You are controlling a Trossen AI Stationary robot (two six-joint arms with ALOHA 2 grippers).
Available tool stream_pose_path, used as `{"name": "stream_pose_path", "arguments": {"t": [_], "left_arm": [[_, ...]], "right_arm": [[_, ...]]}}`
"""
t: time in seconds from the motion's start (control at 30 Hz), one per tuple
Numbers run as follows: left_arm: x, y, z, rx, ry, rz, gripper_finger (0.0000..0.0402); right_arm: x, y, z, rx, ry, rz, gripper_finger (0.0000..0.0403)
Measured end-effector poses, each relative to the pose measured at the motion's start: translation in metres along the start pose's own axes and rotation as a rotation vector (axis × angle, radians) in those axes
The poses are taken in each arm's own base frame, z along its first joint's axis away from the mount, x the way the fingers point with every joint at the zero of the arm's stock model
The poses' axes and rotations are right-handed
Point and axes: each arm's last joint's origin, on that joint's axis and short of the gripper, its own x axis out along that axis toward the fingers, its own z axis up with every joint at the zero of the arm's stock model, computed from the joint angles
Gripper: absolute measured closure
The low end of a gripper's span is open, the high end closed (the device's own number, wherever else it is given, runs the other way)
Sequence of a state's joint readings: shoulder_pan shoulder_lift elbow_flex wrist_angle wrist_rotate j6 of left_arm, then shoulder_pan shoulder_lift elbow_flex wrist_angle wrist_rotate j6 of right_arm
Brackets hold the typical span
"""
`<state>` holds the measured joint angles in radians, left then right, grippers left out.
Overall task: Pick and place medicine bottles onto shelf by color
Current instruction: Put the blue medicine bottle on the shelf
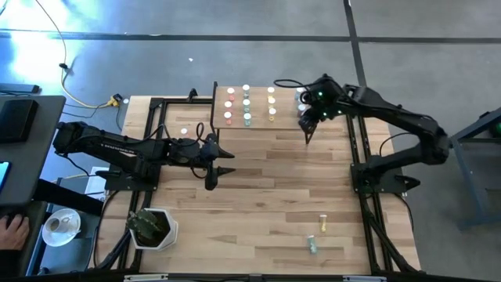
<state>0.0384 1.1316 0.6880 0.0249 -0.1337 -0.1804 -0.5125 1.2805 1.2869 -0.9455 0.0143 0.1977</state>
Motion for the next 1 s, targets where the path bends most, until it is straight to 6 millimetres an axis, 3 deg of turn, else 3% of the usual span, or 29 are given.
{"name": "stream_pose_path", "arguments": {"t": [0.2,0.37,0.63,0.83,1.0], "left_arm": [[0.000,0.000,-0.001,0.001,0.006,0.001,0.0177],[0.000,0.000,-0.001,0.001,0.006,0.001,0.0177],[0.000,0.000,-0.001,0.000,0.005,0.007,0.0177],[0.000,0.000,0.000,0.001,0.004,0.007,0.0177],[0.000,0.000,-0.001,0.001,0.004,0.007,0.0177]], "right_arm": [[0.014,0.004,-0.015,-0.070,0.036,0.002,0.0296],[0.017,0.015,-0.031,-0.100,-0.064,0.065,0.0296],[0.007,0.013,-0.024,-0.077,-0.123,0.070,0.0296],[0.013,-0.003,-0.021,-0.037,-0.098,0.011,0.0296],[0.022,-0.005,-0.020,-0.029,-0.074,0.011,0.0296]]}}
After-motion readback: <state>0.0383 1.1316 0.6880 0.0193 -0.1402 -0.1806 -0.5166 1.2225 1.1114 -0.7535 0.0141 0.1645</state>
